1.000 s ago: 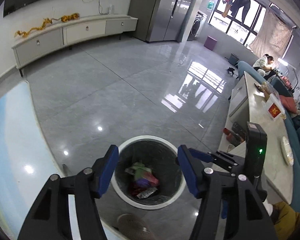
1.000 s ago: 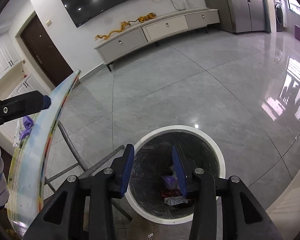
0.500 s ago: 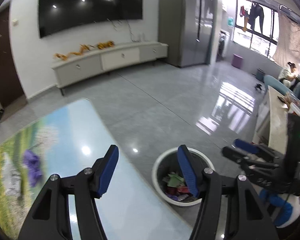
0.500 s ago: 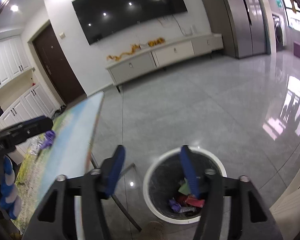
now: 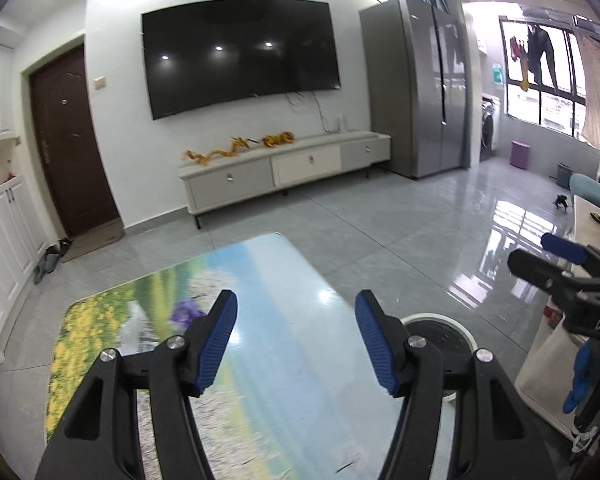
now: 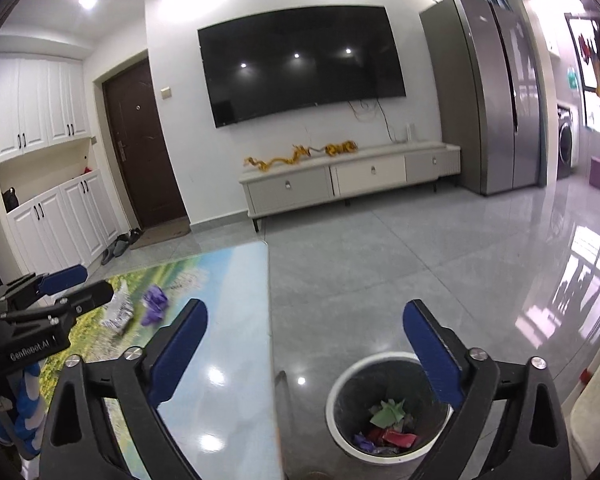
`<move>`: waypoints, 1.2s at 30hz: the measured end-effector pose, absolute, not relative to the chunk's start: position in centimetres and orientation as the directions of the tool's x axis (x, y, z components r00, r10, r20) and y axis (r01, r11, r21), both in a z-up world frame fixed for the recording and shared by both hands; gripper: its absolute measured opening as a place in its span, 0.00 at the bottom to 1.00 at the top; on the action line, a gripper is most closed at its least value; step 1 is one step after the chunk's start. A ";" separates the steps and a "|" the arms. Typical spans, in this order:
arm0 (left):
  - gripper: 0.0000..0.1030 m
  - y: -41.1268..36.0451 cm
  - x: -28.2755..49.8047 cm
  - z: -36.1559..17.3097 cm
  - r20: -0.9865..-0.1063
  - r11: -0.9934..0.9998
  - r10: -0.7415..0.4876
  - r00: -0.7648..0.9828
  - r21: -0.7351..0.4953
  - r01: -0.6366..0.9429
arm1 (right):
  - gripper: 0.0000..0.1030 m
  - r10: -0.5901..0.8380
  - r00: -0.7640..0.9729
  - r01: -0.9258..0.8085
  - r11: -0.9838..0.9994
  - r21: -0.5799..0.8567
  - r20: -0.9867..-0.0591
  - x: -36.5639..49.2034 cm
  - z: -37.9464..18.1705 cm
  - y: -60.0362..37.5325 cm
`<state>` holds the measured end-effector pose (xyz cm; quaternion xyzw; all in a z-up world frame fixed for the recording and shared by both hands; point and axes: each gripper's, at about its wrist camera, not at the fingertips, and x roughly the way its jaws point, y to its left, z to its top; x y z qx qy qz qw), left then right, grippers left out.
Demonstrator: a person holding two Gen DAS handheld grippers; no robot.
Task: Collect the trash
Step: 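Move both open tools back toward the clear bag and purple bag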
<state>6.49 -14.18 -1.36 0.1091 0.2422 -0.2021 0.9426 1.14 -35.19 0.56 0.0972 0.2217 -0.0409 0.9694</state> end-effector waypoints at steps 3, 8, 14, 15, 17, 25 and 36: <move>0.58 -12.2 5.6 -0.9 -0.484 0.904 -0.320 0.815 0.102 0.415 | 1.00 -0.042 0.911 0.117 0.980 0.158 -0.411 0.6 2.1 -33.6; 0.59 -9.2 5.2 -0.3 -0.465 0.919 -0.311 0.829 0.077 0.387 | 1.00 -0.033 0.927 0.091 0.986 0.139 -0.374 -0.1 4.4 -31.2; 0.59 -3.8 5.4 -0.3 -0.445 0.939 -0.301 0.843 0.018 0.344 | 1.00 -0.012 0.938 0.054 0.992 0.114 -0.346 0.3 6.4 -27.6; 0.59 -2.8 5.5 -0.3 -0.443 0.942 -0.295 0.846 0.012 0.335 | 1.00 -0.003 0.939 0.044 0.993 0.113 -0.345 0.5 6.7 -26.9; 0.68 -0.3 5.8 -0.3 -0.438 0.951 -0.276 0.855 0.004 0.309 | 1.00 0.010 0.939 0.029 0.993 0.110 -0.343 0.8 7.0 -25.6; 0.75 9.2 8.5 -0.4 -0.438 0.981 -0.170 0.883 0.015 0.196 | 1.00 0.048 0.928 -0.024 0.997 0.070 -0.370 2.7 7.3 -20.6; 0.75 13.1 16.4 -6.5 -0.582 0.976 -0.200 0.788 -0.046 0.213 | 1.00 0.129 0.856 -0.111 0.992 0.065 -0.501 10.4 3.4 -16.0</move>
